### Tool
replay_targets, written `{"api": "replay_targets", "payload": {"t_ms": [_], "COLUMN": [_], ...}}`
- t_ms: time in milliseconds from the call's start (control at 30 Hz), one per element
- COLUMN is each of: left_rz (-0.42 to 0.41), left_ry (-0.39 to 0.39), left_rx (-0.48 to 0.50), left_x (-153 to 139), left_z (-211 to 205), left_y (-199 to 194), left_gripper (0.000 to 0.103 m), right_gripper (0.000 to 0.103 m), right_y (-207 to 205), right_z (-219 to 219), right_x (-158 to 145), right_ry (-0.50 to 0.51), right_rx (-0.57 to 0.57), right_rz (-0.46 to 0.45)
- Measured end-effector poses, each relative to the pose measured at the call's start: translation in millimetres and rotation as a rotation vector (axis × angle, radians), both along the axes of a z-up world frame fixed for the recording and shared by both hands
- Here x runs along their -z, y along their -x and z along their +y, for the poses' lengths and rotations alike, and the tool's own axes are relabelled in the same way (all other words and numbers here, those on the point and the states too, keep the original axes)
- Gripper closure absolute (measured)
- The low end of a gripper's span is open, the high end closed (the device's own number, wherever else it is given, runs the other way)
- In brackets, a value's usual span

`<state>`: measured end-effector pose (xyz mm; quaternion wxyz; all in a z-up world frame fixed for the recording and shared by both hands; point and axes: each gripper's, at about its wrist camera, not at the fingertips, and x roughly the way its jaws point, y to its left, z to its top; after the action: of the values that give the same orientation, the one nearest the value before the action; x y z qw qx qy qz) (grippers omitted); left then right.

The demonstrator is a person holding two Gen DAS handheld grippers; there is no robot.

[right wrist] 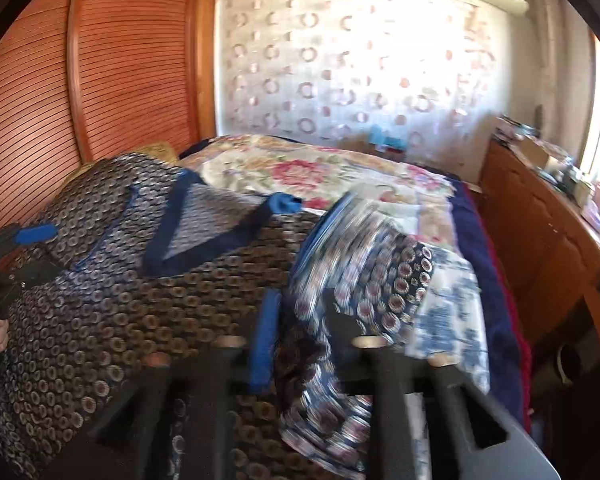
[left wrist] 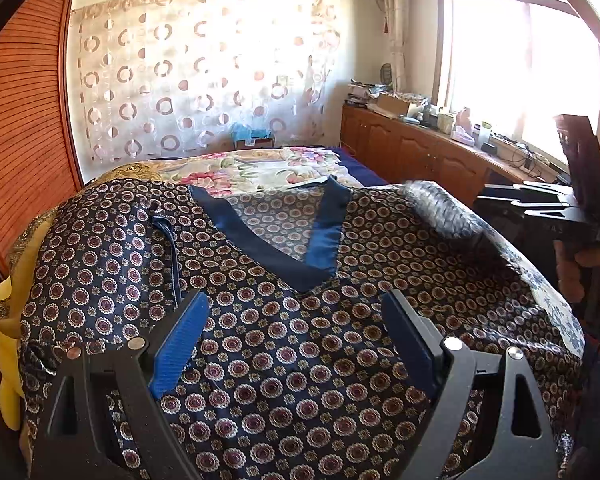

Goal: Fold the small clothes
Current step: 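Fold the gripped shirt side inward over the body with the right gripper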

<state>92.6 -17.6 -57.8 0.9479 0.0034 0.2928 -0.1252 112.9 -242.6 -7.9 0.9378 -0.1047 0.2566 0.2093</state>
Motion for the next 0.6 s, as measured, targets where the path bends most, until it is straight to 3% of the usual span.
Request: {"api": "replay_targets", "payload": {"t_ms": [33, 333, 600], "left_rz": [0.000, 0.017, 0.020], "left_ry": [-0.001, 0.013, 0.005], "left_rx": [0.002, 0.007, 0.011], "left_x": [0.8, 7.3, 7.8], "left_z": [-0.4, -1.2, -1.8], "left_y": [1.2, 4.3, 4.6], "left_gripper": [0.014, 0.014, 0.014], "right_gripper": [0.045, 0.045, 0.038], "right_y": [-0.2, -33.7, -69.0], "right_z": [0.5, -45.1, -28.0], "right_x": [0.1, 21.9, 50.5], "right_ry": [-0.009, -0.003, 0.005], "right_rx": [-0.011, 0.115, 0.169], "right_rz": [-0.004, 0.070, 0.180]}}
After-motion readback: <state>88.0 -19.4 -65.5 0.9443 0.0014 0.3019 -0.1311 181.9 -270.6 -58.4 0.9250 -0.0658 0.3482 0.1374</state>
